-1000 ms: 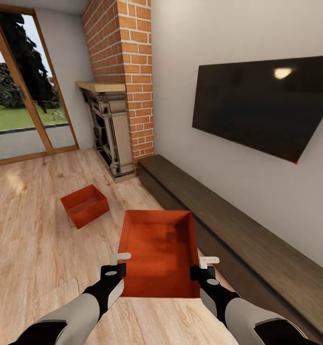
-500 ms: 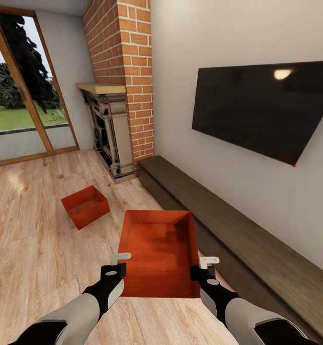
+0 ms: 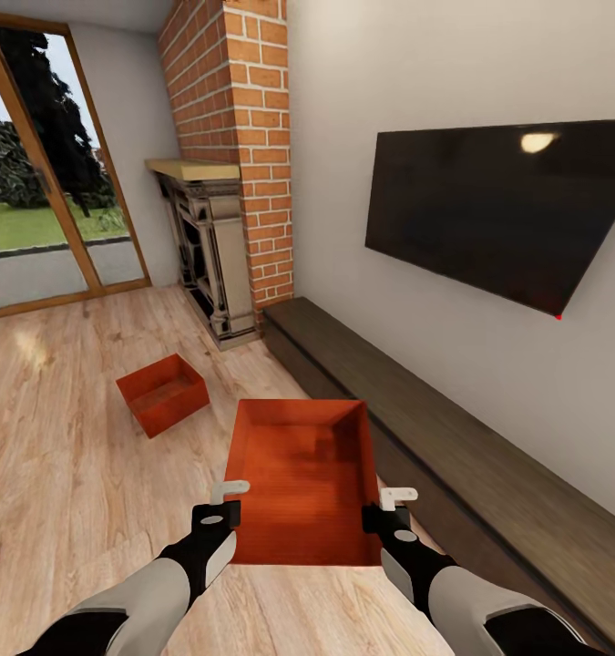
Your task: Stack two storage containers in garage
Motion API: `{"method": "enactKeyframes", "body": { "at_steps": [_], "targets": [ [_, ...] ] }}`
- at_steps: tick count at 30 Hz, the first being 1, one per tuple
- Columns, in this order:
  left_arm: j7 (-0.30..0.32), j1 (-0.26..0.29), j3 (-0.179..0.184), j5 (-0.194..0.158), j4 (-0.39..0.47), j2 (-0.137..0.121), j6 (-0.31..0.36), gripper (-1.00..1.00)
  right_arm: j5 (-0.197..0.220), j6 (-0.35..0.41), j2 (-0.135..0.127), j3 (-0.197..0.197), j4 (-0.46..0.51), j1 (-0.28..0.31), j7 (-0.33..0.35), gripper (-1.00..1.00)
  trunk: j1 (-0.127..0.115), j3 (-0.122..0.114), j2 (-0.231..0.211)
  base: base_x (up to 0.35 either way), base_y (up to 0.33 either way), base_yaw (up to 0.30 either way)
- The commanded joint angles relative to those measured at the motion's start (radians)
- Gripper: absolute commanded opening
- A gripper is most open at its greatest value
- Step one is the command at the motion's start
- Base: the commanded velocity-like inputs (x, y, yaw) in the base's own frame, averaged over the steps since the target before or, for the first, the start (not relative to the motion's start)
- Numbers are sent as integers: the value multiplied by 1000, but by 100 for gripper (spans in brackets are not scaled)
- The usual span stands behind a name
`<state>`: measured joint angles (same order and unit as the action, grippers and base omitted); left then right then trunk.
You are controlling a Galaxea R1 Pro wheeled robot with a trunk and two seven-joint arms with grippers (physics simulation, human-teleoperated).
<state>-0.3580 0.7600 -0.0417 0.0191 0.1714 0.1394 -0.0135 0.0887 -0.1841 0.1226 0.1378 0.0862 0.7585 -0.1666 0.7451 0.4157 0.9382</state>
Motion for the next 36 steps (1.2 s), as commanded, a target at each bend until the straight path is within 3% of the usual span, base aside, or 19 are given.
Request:
{"method": "enactKeyframes", "body": {
  "at_steps": [1, 36],
  "targets": [
    [-6, 1, -18, 24, 4, -2, -2, -100, 20, -5, -7, -35, -3, 1, -34, -100, 0, 0, 1, 0, 0, 0],
    [-5, 1, -18, 25, 5, -1, 4, -100, 20, -5, -6, -35, -3, 1, -34, -100, 0, -56, 1, 0, 0, 0]
  ]
}}
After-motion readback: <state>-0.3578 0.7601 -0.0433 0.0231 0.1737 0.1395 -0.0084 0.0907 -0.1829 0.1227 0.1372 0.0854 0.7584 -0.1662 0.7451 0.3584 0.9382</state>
